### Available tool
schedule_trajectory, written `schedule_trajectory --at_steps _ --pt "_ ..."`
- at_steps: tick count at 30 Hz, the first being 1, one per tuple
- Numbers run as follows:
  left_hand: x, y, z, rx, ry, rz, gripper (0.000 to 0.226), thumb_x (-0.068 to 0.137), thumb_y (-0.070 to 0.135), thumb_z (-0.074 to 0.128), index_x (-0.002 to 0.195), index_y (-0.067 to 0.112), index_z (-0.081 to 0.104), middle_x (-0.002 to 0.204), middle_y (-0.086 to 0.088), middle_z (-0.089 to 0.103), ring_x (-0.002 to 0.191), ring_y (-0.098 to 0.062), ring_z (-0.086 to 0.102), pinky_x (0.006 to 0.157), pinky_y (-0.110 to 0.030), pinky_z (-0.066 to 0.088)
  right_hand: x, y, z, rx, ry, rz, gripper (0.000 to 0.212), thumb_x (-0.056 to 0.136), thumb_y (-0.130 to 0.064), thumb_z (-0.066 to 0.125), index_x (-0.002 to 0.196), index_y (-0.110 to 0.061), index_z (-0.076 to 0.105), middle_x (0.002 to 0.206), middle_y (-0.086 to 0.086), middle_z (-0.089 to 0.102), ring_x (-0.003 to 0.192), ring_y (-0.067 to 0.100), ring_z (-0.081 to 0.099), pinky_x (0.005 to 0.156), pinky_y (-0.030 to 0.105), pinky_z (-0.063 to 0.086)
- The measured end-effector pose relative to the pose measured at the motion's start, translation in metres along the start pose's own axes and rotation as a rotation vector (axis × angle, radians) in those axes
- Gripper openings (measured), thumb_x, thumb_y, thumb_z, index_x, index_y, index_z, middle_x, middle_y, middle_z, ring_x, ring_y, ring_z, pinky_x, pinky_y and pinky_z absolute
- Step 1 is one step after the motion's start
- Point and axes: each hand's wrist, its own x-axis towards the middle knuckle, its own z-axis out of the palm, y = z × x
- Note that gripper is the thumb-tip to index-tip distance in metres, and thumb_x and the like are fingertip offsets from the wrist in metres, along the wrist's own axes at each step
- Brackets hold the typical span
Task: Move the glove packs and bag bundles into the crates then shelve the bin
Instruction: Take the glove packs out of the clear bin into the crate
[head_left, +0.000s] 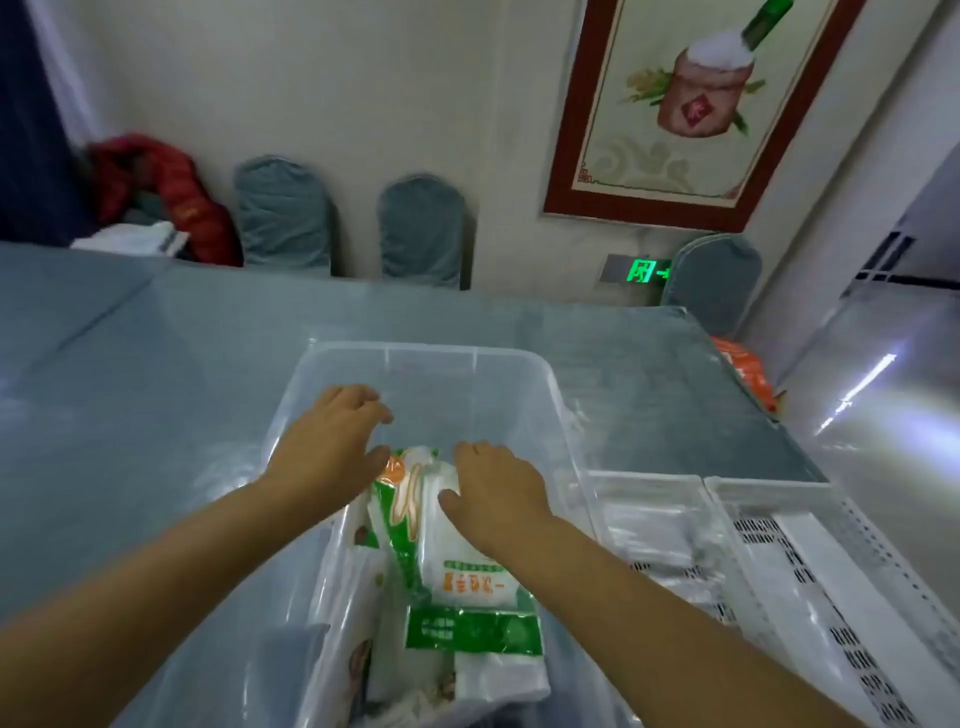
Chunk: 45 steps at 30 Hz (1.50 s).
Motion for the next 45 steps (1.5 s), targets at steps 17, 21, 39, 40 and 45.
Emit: schedule_trajectory --at_steps 17,21,39,40,45 --pt "0.002 -0.03 0.026 -0.103 -0.029 -0.072 0.033 0.084 0.032 0.057 0.115 0.022 0.059 0.121 0.003 0.057 0.117 -0.016 0.042 0.09 -0.032 0.042 0.024 -0.013 0.082 -0.033 -0.354 0.292 0.058 0.076 -0.033 0.069 0.121 -0.012 0.039 0.115 0.009 0.054 0.098 0.025 0.058 0.07 0.03 0.042" --pt "0.001 -0.028 0.026 -0.077 -0.057 -0.056 0.031 0.085 0.034 0.056 0.113 0.023 0.059 0.118 0.004 0.058 0.115 -0.016 0.044 0.087 -0.031 0.043 0.028 -0.004 0.052 0.03 -0.291 0.332 0.036 0.079 -0.018 0.061 0.112 -0.01 0.047 0.107 0.009 0.06 0.095 0.027 0.059 0.065 0.028 0.039" --pt "0.063 -0.019 0.075 0.024 -0.624 -0.259 0.043 0.087 0.035 0.053 0.121 0.009 0.05 0.122 -0.012 0.058 0.108 -0.027 0.056 0.087 -0.032 0.044 -0.003 0.041 -0.008 0.248 0.339 0.227 0.055 0.08 0.003 0.042 0.13 -0.02 0.036 0.107 0.007 0.061 0.085 0.03 0.06 0.062 0.032 0.036" --pt "0.064 -0.019 0.078 0.003 -0.595 -0.279 0.042 0.085 0.034 0.055 0.119 0.009 0.052 0.119 -0.012 0.059 0.105 -0.026 0.057 0.086 -0.032 0.046 -0.002 0.04 -0.006 0.248 0.363 0.23 0.056 0.081 0.002 0.043 0.132 -0.021 0.035 0.11 0.007 0.062 0.087 0.03 0.061 0.063 0.031 0.035" --pt "0.068 -0.015 0.075 -0.232 -0.466 -0.399 0.023 0.08 0.021 0.066 0.098 0.007 0.066 0.1 -0.011 0.066 0.089 -0.023 0.06 0.078 -0.033 0.051 0.002 0.042 -0.007 0.311 0.447 0.261 0.051 0.084 -0.002 0.042 0.131 -0.02 0.039 0.114 0.006 0.062 0.091 0.03 0.06 0.066 0.03 0.033"
